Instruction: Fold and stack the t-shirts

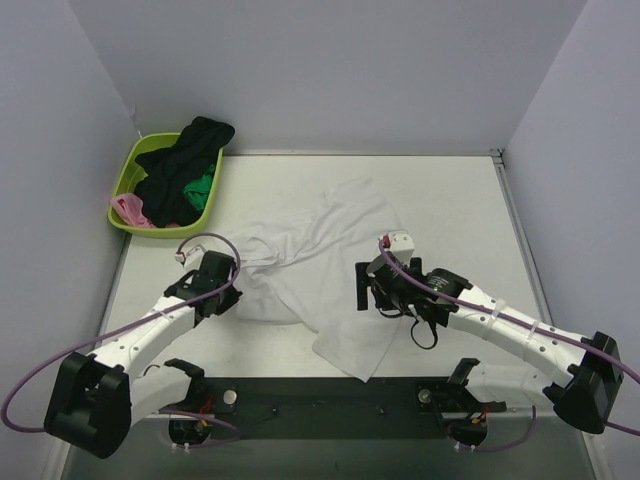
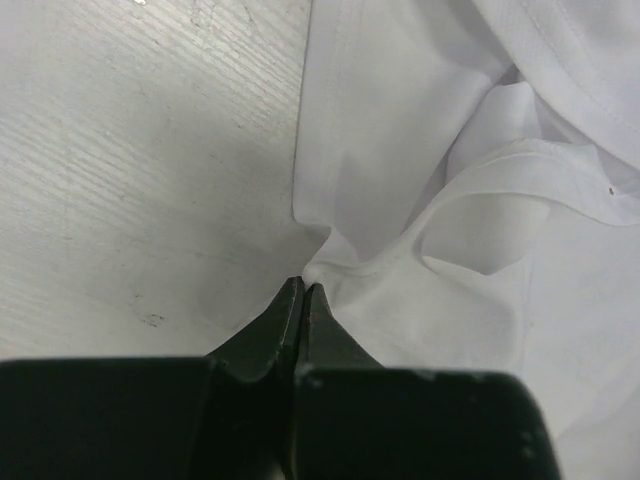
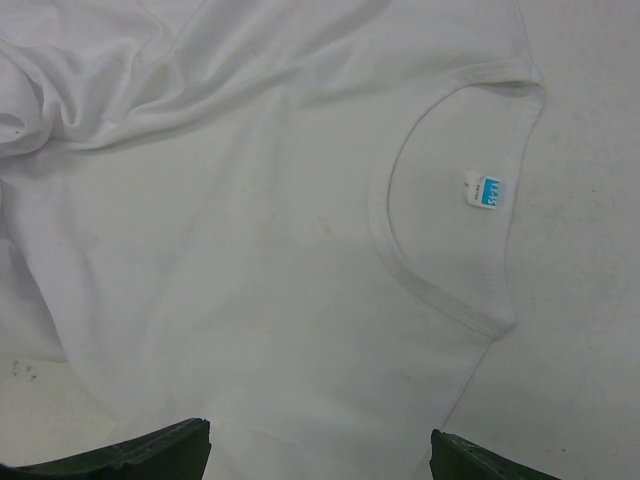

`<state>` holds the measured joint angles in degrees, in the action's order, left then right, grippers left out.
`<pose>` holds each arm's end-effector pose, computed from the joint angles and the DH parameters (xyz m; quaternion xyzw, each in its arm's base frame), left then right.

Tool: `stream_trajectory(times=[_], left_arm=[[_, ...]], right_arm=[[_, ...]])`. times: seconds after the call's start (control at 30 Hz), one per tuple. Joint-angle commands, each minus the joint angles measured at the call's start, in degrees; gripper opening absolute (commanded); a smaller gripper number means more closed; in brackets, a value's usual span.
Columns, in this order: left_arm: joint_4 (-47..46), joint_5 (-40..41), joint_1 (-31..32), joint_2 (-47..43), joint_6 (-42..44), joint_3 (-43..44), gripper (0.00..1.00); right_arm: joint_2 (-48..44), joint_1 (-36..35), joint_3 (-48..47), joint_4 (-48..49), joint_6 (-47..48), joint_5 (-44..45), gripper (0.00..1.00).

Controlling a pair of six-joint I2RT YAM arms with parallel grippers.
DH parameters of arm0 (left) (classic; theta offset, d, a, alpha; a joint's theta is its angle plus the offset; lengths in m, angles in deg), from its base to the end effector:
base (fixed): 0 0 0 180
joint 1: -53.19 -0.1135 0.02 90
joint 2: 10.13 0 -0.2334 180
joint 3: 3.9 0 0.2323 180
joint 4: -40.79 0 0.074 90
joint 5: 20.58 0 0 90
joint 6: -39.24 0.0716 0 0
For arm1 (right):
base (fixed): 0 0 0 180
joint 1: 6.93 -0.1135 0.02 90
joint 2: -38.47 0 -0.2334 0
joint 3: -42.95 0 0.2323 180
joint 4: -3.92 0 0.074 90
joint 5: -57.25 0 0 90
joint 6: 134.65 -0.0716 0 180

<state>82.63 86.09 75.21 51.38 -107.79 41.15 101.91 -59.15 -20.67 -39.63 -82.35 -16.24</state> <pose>0.1990 -0.0583 0.1315 -0.3241 0.8958 -0.0644 0.2972 0.1702 0.1864 0.2250 -0.0585 0.9087 0.1835 0.3703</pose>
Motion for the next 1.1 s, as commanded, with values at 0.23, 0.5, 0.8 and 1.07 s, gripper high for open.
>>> stream_trajectory(times=[0.23, 0.5, 0.8, 1.07], left_arm=[[-4.46, -4.1, 0.65, -0.17, 0.52, -0.29, 0.13], [-2.35, -3.22, 1.36, -1.84, 1.05, 1.03, 0.17], [-1.82, -2.78, 1.45, -2.1, 1.4, 1.12, 0.24], [-1.65, -2.34, 1.53, -2.28, 1.66, 1.29, 0.4]], right_arm=[[1.95, -0.6, -1.63, -1.48, -0.63, 2.56, 0.92], [2.92, -1.03, -2.16, -1.31, -0.63, 2.65, 0.93], [3.36, -1.39, -2.07, -1.3, -0.72, 2.56, 0.93], [3.18, -1.39, -2.07, -1.22, -0.63, 2.73, 0.93]])
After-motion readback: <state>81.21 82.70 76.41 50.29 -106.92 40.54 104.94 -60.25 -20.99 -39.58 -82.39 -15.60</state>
